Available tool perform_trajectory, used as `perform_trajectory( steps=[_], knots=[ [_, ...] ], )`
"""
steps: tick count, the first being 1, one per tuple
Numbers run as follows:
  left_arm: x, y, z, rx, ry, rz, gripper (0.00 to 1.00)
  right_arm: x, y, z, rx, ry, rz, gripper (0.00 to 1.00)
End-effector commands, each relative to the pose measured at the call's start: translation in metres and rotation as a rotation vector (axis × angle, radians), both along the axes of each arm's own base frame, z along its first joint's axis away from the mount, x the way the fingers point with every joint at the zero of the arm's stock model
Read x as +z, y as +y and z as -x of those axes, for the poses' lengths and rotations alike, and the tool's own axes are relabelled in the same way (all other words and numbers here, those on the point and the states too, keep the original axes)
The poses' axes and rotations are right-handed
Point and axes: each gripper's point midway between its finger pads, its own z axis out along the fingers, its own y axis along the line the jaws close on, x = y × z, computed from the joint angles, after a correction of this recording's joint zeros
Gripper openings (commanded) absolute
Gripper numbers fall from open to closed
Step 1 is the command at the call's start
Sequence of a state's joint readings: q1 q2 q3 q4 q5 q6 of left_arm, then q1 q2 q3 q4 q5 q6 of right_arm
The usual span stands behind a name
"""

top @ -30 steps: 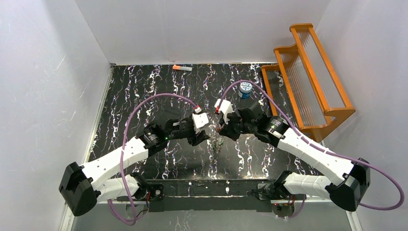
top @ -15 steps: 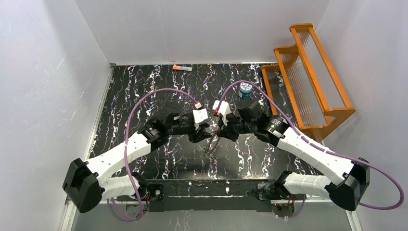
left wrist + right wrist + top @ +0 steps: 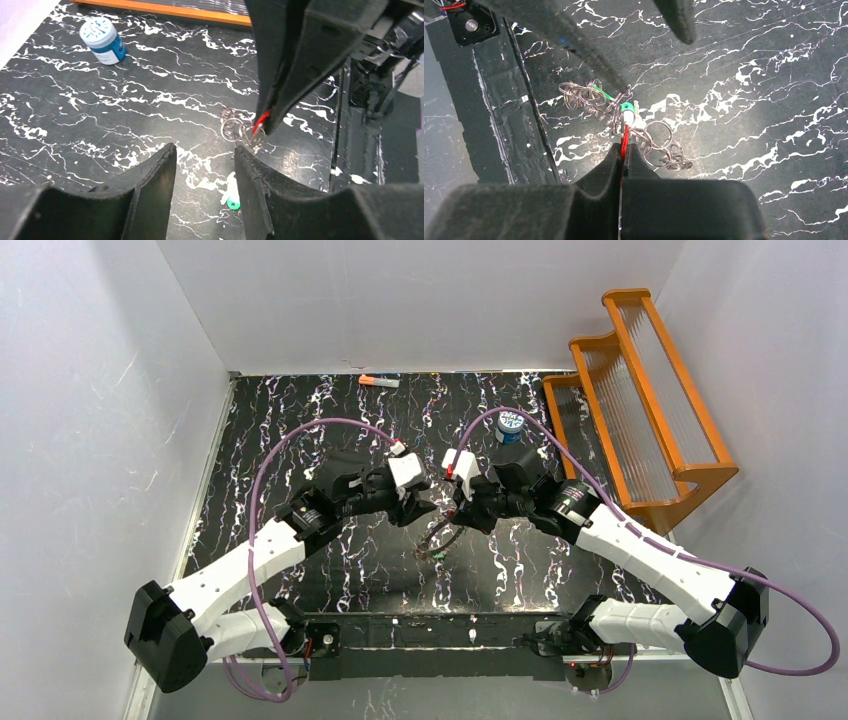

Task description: Remove the keys from the keyring

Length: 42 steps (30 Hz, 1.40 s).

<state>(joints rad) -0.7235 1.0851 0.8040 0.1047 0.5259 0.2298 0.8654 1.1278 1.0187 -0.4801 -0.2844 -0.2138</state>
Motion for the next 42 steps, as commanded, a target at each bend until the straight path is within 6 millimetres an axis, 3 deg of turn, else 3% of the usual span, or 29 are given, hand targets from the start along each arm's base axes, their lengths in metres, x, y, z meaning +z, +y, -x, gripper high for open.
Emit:
perform_trajectory(
  steps=[1,5,11,18,25,36,42],
  knots=[
    [0.005,0.003,-0.014,0.078,-0.016,0.023,0.44,0.029,0.01,-0.003,0.029,-0.053,-0.077,0.01],
    [-0.007,-0.005,-0.016,0.052,0.03,-0.002,0.44,0.029,0.011,-0.002,0.032,-0.051,-0.079,0.01],
    [-0.028,-0.011,-0.001,-0.06,0.093,-0.073,0.45,0.031,0.008,-0.007,0.002,-0.072,-0.081,0.01],
    [-0.025,-0.015,0.023,-0.184,0.129,-0.052,0.46,0.031,0.003,-0.016,-0.057,-0.095,-0.074,0.01],
    [-0.02,-0.018,0.021,-0.179,0.124,-0.032,0.45,0.033,0.005,-0.009,-0.025,-0.085,-0.092,0.01],
    [-0.011,-0.025,0.02,-0.188,0.129,0.024,0.34,0.03,0.01,-0.001,0.028,-0.06,-0.095,0.01],
    [-0.007,-0.027,0.028,-0.234,0.142,0.041,0.19,0.029,0.008,-0.005,0.004,-0.067,-0.087,0.01]
  ],
)
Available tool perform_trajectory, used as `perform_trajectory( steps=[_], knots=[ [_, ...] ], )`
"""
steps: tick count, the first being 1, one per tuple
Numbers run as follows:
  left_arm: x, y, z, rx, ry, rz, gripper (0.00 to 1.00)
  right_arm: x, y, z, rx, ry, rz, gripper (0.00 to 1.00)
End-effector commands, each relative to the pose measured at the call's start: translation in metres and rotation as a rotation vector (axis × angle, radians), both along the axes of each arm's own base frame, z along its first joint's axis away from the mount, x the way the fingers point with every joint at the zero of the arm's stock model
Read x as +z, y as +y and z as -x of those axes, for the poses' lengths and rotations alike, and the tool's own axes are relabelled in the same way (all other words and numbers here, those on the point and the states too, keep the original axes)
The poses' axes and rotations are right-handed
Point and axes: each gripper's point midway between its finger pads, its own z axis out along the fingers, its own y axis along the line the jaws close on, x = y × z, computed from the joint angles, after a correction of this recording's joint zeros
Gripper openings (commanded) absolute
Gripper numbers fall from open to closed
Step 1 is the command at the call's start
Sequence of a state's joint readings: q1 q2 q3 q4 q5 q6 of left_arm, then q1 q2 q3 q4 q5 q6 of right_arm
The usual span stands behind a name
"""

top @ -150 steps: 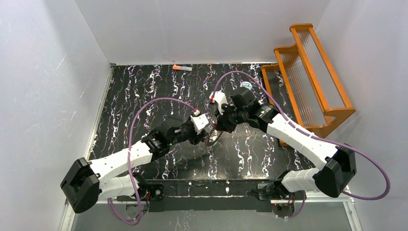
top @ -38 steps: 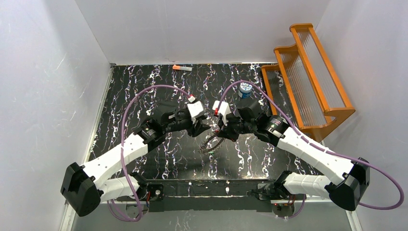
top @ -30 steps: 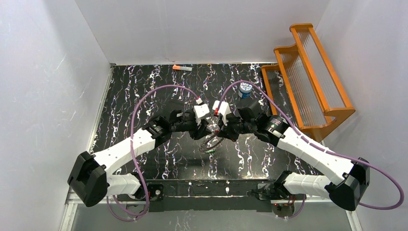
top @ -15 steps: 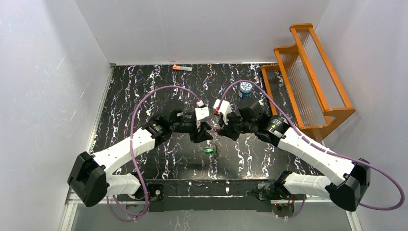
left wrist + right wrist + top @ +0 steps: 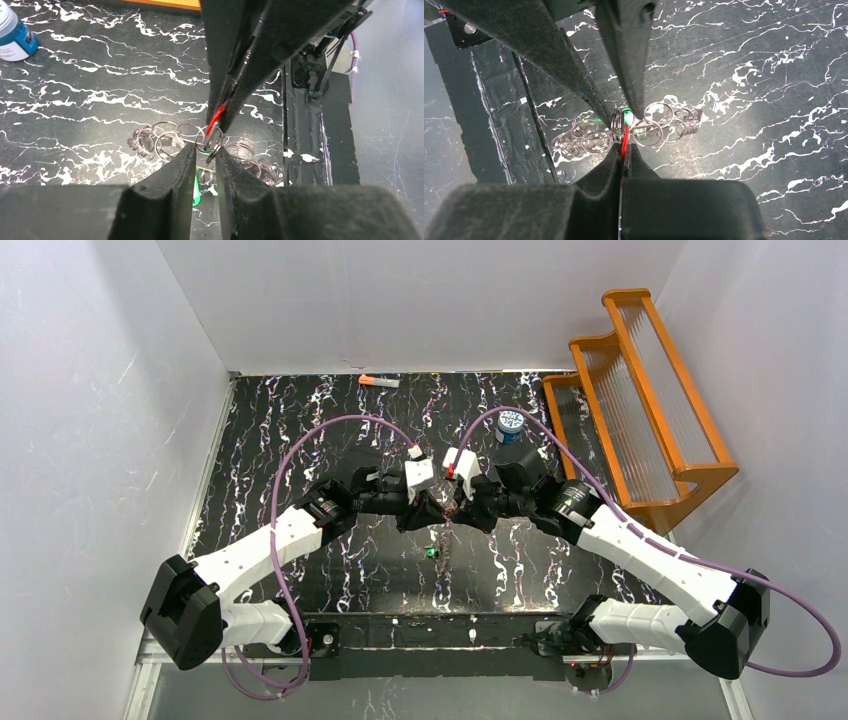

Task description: Remove the keys from the keyring

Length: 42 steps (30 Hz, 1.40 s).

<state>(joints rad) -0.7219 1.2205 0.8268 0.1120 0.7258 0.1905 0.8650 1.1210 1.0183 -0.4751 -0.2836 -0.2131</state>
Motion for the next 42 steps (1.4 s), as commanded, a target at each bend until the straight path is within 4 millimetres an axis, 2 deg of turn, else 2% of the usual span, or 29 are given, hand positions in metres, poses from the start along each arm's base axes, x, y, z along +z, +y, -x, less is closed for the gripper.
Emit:
perform_trajectory(
  steps=[1,4,5,8,18,33,42],
  knots=[
    [0.02,-0.005,0.008,-0.058,-0.014,0.056,0.14,0.026,0.007,-0.007,-0.01,-0.063,-0.074,0.01],
    [0.017,-0.002,0.009,-0.055,-0.015,0.038,0.01,0.026,0.001,-0.017,-0.079,-0.079,-0.064,0.01],
    [0.016,-0.002,0.009,-0.051,-0.018,0.033,0.0,0.025,-0.002,-0.02,-0.11,-0.082,-0.061,0.01],
    [0.016,0.001,0.005,-0.023,-0.033,0.022,0.0,0.022,-0.009,-0.025,-0.175,-0.085,-0.049,0.01],
    [0.028,0.012,-0.012,0.129,-0.094,0.053,0.0,0.0,-0.012,-0.014,-0.163,-0.008,-0.021,0.01],
    [0.048,0.011,-0.009,0.143,-0.096,0.155,0.0,-0.016,-0.005,-0.009,-0.12,0.042,0.006,0.01],
    [0.051,0.013,-0.009,0.15,-0.099,0.163,0.0,-0.018,-0.007,-0.015,-0.152,0.029,0.02,0.01]
  ],
)
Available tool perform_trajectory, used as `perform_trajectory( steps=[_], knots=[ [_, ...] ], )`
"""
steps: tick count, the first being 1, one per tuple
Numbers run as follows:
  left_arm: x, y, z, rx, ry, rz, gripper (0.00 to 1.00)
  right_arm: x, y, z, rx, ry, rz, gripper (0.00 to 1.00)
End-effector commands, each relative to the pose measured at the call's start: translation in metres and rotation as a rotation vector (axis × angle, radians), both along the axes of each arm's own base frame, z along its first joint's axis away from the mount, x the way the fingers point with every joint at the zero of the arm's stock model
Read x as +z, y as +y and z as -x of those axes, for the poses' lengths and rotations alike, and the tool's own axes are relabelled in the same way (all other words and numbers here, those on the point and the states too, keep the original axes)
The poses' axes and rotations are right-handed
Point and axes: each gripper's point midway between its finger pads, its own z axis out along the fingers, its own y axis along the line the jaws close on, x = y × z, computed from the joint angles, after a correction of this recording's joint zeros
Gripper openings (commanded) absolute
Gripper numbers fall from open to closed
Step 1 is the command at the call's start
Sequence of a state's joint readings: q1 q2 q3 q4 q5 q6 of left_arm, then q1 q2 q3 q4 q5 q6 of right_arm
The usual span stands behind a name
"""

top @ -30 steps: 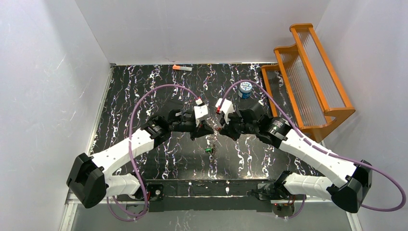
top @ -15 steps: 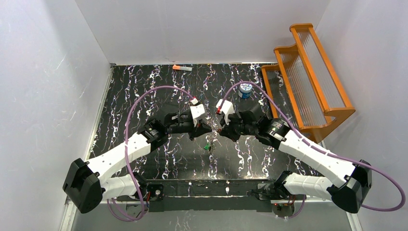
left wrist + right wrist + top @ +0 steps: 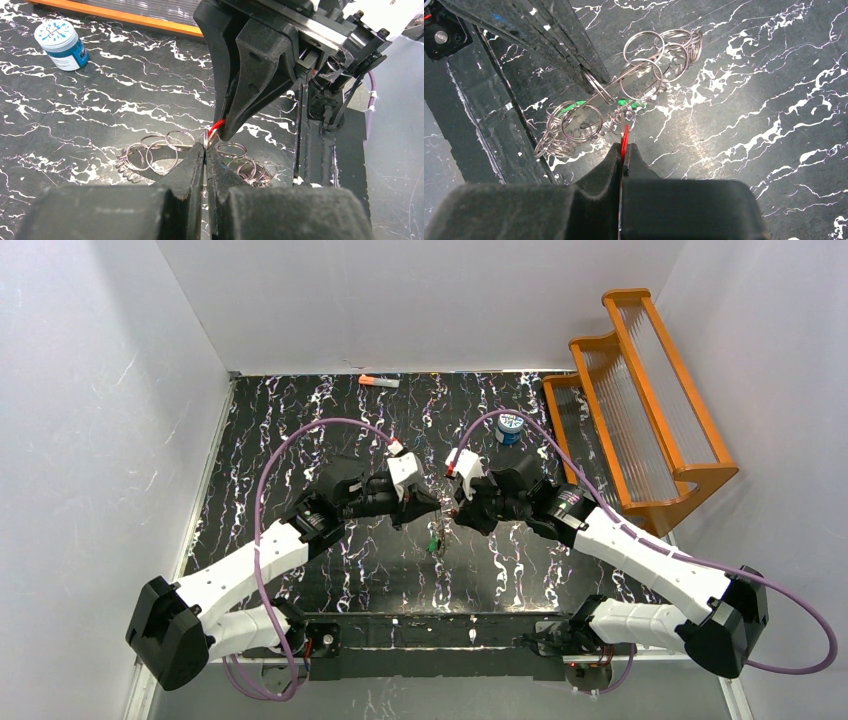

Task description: Remove the keys from the keyring

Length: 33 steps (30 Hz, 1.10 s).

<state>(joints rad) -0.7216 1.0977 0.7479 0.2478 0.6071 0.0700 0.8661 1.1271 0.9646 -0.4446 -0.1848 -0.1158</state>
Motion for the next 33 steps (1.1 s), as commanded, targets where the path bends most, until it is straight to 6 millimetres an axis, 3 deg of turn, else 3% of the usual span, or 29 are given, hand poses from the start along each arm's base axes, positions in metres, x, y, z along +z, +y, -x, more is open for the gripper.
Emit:
perform_trajectory(
  steps=[1,8,14,19,26,30,33],
  knots=[
    [0.021,0.005,-0.003,0.017,-0.063,0.038,0.0,0.004,0.001,-0.006,-0.024,-0.022,-0.013,0.01],
    [0.012,0.023,-0.013,0.095,-0.119,-0.074,0.0,0.002,-0.005,-0.017,-0.104,-0.043,-0.002,0.01],
    [0.006,0.041,-0.011,0.127,-0.159,-0.158,0.0,-0.005,-0.018,-0.046,-0.276,-0.052,0.01,0.01],
    [0.008,0.051,-0.012,0.155,-0.192,-0.185,0.0,-0.028,-0.028,-0.076,-0.396,0.074,-0.03,0.01],
    [0.009,0.055,-0.032,0.278,-0.169,-0.165,0.0,-0.072,-0.034,-0.123,-0.542,0.147,-0.068,0.01],
    [0.013,0.058,-0.045,0.366,-0.141,-0.13,0.0,-0.096,-0.031,-0.142,-0.575,0.167,-0.057,0.01],
    [0.018,0.067,-0.055,0.446,-0.128,-0.104,0.0,-0.107,-0.024,-0.155,-0.578,0.155,-0.055,0.07]
  ],
)
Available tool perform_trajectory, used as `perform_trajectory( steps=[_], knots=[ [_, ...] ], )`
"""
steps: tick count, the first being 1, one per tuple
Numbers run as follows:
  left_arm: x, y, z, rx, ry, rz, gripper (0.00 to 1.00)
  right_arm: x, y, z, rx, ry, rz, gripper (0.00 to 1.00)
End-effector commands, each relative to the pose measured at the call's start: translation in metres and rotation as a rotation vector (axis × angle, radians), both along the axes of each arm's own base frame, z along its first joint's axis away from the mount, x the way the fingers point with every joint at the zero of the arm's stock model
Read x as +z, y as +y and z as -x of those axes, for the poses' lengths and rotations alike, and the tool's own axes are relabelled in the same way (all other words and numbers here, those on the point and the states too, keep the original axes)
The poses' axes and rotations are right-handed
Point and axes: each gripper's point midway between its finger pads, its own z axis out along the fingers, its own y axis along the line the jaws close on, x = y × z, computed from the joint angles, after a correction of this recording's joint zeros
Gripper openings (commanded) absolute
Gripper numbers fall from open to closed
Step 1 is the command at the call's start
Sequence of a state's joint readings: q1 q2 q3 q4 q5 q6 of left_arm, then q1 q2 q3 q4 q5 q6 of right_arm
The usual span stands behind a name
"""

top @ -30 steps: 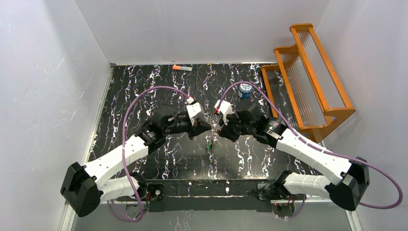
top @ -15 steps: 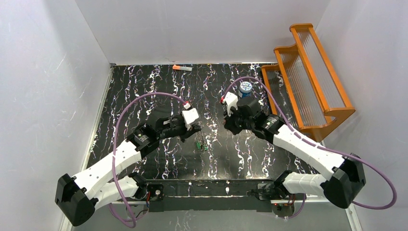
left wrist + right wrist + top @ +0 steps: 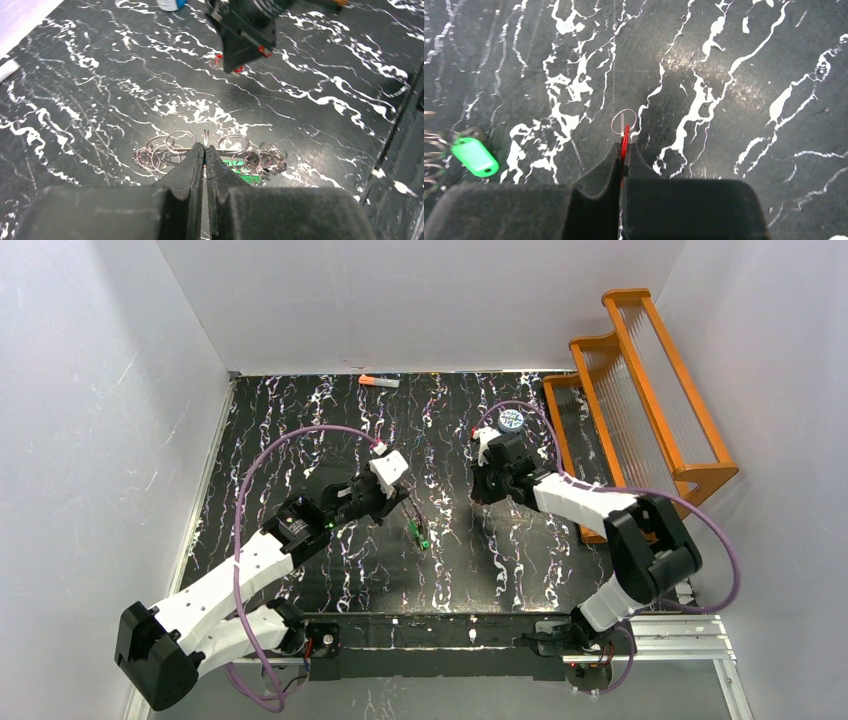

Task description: Remove the keys from the keyring

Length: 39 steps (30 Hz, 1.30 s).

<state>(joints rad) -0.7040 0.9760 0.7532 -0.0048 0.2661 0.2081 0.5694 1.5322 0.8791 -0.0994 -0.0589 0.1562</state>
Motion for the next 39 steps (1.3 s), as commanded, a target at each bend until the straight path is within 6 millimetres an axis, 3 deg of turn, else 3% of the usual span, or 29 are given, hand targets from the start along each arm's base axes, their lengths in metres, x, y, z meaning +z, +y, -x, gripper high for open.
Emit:
perform_trajectory(
  steps=[1,6,10,15,28,36,39],
  knots=[
    [0.037,0.011,-0.025,0.156,-0.062,0.112,0.0,0.009,0.02,-0.034,-0.02,-0.096,-0.065,0.1],
    [0.045,0.023,-0.033,0.246,-0.055,0.155,0.0,0.001,0.022,-0.039,-0.004,-0.122,-0.066,0.28],
    [0.047,0.025,-0.035,0.274,-0.044,0.173,0.0,0.001,0.026,-0.028,0.028,-0.134,-0.111,0.48],
    [0.051,0.026,-0.036,0.29,-0.027,0.199,0.0,0.015,0.031,-0.009,0.073,-0.229,-0.197,0.65],
    [0.088,0.042,-0.036,0.348,-0.024,0.362,0.0,0.037,0.067,0.059,0.349,-0.479,-0.432,0.71],
    [0.109,0.049,-0.034,0.356,-0.007,0.467,0.0,0.056,0.108,0.067,0.388,-0.584,-0.53,0.77],
    [0.113,0.051,-0.033,0.37,-0.001,0.49,0.0,0.06,0.123,0.058,0.358,-0.637,-0.543,0.79]
  ],
)
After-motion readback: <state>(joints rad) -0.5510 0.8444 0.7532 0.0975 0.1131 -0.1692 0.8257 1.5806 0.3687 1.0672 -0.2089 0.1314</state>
